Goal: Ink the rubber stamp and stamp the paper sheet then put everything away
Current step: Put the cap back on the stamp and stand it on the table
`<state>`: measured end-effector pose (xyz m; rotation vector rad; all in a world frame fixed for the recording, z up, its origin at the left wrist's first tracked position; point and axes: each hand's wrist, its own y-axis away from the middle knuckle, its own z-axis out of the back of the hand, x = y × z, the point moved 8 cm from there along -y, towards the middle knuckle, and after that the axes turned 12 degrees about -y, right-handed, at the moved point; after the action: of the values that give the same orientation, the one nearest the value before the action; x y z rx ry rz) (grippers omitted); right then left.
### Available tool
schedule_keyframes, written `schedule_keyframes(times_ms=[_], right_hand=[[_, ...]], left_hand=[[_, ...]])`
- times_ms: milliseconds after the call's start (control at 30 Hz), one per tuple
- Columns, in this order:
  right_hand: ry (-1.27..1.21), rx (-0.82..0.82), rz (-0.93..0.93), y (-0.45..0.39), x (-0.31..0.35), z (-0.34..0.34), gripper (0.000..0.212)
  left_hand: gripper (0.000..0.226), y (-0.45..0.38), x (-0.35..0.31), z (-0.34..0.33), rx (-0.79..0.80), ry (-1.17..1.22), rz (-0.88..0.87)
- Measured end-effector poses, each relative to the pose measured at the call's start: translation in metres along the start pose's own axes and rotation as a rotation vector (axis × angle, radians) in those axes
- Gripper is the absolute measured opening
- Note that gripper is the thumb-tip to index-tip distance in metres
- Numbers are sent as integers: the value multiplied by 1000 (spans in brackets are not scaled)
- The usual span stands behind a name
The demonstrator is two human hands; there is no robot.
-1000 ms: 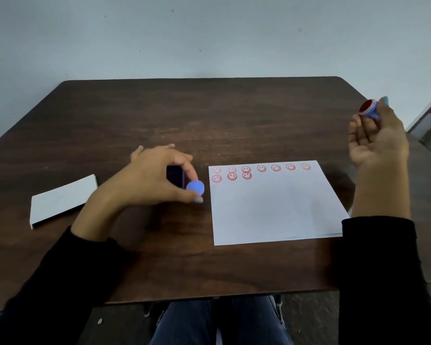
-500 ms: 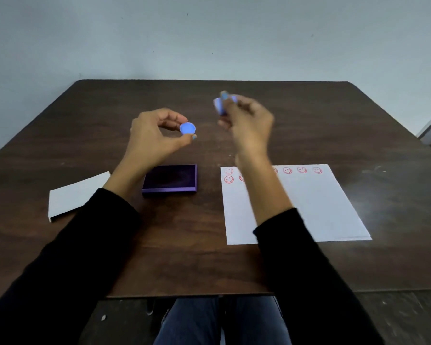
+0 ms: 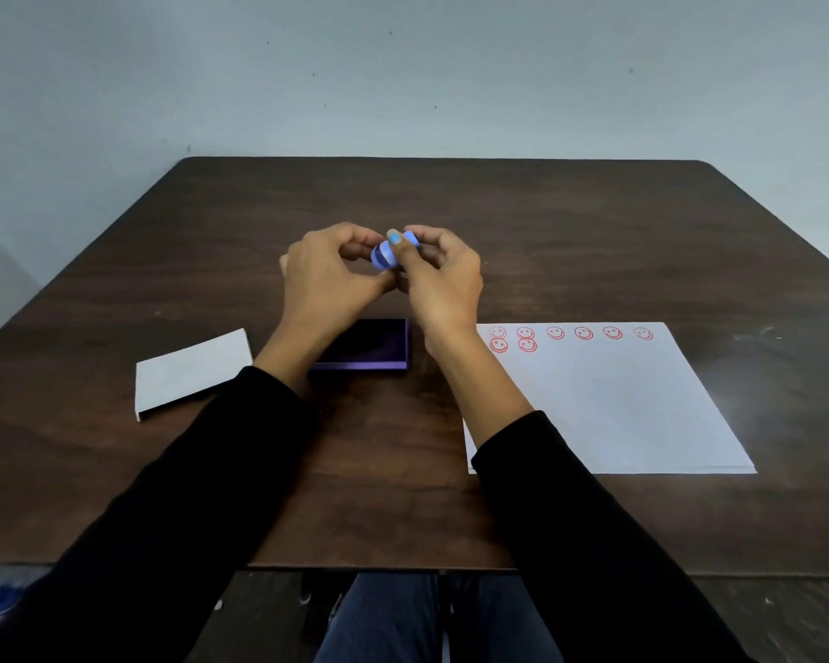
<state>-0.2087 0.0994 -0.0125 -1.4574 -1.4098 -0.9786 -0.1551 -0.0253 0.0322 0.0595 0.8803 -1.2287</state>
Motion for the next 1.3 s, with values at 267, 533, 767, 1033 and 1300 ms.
schedule_keyframes(times_ms=[267, 533, 767, 1033, 1300], right_hand=[[-210, -12, -193, -3, -10, 4, 26], [-200, 10, -176, -4, -6, 7, 25], [-225, 57, -156, -4, -2, 8, 14], [-206, 77, -155, -6, -2, 9, 17], [-26, 102, -138, -9, 2, 10, 19]], left_hand=[[28, 0, -3, -3, -24, 16, -65], [34, -2, -2, -7, -18, 48, -84], [32, 1, -8, -1, -51, 46, -129], [31, 4, -10, 3, -72, -4, -158], [34, -3, -7, -5, 46, -19, -192]])
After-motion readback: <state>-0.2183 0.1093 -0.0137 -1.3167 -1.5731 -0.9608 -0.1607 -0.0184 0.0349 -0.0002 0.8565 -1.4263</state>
